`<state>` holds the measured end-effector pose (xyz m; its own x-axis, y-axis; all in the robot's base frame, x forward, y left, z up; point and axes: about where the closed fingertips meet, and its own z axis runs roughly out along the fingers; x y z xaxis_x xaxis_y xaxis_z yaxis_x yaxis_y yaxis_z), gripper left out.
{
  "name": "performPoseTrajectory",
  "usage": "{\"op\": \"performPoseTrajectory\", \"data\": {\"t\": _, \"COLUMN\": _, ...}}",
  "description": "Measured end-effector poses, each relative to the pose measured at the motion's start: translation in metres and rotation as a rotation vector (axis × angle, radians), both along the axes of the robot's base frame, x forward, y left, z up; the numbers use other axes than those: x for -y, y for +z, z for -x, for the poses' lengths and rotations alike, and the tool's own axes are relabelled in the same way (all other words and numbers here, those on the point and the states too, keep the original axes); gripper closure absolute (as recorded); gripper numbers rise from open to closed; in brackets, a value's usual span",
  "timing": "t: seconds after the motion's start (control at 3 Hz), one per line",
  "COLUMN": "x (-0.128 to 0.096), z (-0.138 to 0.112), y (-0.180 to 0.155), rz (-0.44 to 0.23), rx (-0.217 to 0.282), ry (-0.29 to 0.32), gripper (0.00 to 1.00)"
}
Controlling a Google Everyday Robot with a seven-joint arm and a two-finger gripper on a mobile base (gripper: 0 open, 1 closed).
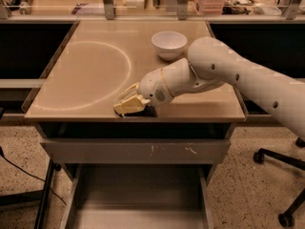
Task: Place rxbar blueberry into middle drawer
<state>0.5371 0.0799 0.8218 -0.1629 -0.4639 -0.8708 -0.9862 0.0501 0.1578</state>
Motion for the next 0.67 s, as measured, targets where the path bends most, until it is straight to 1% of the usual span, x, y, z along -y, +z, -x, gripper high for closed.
{"op": "performPoseTrajectory", "data": {"t": 0.33, "x": 0.003, "z": 0.018, "y": -0.004, "rz": -0.006, "rx": -0.028, "ry": -0.014, "gripper": 1.00}}
{"op": "performPoseTrajectory", "data": {"t": 0.67, "x": 0.005, "z": 0.039, "y": 0.014, "rz": -0.009, "rx": 0.007, "ry": -0.047, "gripper": 1.00}}
